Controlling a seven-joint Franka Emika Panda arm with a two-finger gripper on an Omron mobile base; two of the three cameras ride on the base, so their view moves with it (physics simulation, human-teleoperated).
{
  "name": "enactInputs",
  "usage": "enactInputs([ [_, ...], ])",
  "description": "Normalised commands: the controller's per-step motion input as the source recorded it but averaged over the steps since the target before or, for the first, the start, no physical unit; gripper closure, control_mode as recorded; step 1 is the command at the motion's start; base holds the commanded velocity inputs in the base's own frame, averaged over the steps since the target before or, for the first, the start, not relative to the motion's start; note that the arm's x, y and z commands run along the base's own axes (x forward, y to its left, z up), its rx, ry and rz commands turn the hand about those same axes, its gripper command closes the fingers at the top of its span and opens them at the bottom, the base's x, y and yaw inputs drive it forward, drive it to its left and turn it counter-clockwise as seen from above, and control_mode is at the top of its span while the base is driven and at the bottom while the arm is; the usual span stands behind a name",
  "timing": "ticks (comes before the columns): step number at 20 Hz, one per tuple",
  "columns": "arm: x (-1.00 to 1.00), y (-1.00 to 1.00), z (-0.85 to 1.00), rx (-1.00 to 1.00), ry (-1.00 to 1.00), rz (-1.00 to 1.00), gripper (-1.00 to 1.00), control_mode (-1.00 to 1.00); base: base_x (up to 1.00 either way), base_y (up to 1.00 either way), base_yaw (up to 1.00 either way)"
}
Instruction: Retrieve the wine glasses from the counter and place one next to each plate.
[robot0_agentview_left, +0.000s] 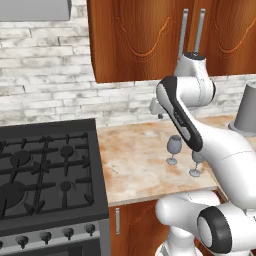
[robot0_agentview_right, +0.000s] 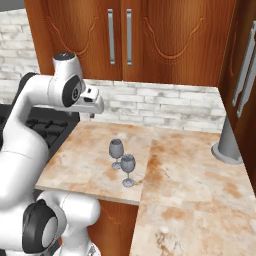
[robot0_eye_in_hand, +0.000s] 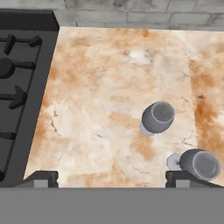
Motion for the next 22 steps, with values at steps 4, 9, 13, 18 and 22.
enactInputs([
  [4,-0.71,-0.80,0.00,0.27,0.00,-0.30,-1.00,-1.00,0.00,0.00,0.00],
  [9,-0.83,-0.92,-0.01,0.29,0.00,-0.31,-1.00,-1.00,0.00,0.00,0.00],
  [13,-0.57,-0.83,-0.01,0.28,0.02,-0.33,-1.00,-1.00,0.00,0.00,0.00],
  [18,-0.28,-0.60,-0.07,0.15,0.05,-0.33,-1.00,-1.00,0.00,0.00,0.00],
  [22,-0.08,-0.39,-0.09,0.12,0.01,-0.17,-1.00,-1.00,0.00,0.00,0.00],
])
